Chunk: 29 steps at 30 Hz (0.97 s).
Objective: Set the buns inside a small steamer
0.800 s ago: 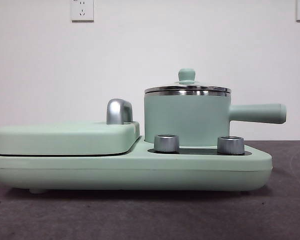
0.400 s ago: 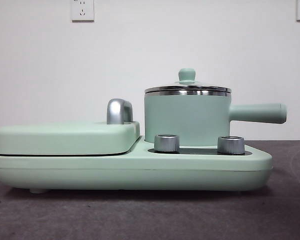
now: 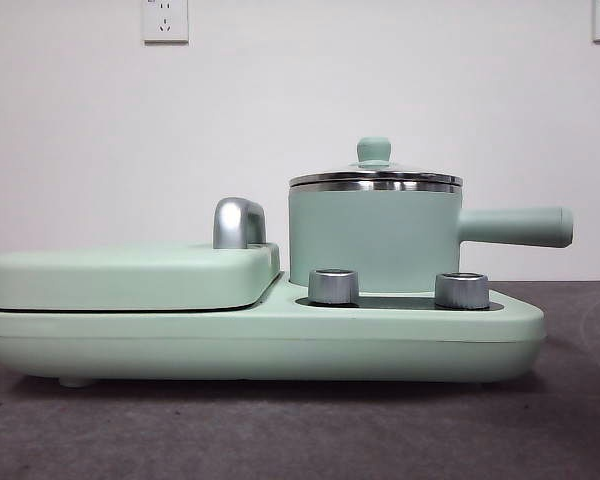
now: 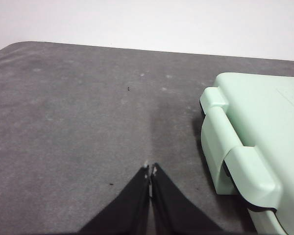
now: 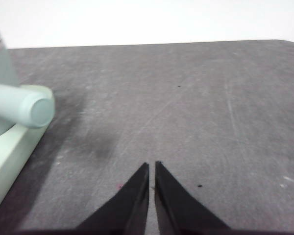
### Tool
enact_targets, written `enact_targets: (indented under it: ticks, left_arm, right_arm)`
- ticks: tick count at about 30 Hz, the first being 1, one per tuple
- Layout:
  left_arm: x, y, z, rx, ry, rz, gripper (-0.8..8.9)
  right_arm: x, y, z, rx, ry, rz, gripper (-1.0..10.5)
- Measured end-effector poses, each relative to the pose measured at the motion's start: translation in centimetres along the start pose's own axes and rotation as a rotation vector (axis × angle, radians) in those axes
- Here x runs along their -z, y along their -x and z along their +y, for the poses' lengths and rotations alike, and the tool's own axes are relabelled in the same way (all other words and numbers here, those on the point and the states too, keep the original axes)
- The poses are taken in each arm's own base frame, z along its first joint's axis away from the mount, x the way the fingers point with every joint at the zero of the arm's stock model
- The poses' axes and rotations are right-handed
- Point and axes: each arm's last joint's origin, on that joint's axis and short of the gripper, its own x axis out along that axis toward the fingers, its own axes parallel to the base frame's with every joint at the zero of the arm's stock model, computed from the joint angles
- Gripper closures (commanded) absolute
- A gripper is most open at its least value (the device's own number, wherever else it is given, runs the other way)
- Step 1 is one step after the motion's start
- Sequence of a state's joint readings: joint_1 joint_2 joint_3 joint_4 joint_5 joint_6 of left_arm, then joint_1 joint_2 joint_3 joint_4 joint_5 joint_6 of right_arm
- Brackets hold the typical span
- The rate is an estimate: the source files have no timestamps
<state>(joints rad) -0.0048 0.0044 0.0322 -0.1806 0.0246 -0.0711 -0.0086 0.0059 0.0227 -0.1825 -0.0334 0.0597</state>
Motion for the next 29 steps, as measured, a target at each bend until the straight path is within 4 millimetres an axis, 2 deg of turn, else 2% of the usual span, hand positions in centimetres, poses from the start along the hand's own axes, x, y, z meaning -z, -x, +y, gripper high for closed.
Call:
enact_targets:
  ticks: [7,29]
  left_arm:
    - [0.0,0.0,0.0,0.0,0.0,0.0,8.07]
    - [0.0,0.0,0.0,0.0,0.0,0.0,8.07]
  right_arm:
    - [0.02,-0.01,0.18,-0.019,0.058,0.001,9.3]
    - [0.03,-0.05,0.18,-0.018,0.067,-0.009,9.3]
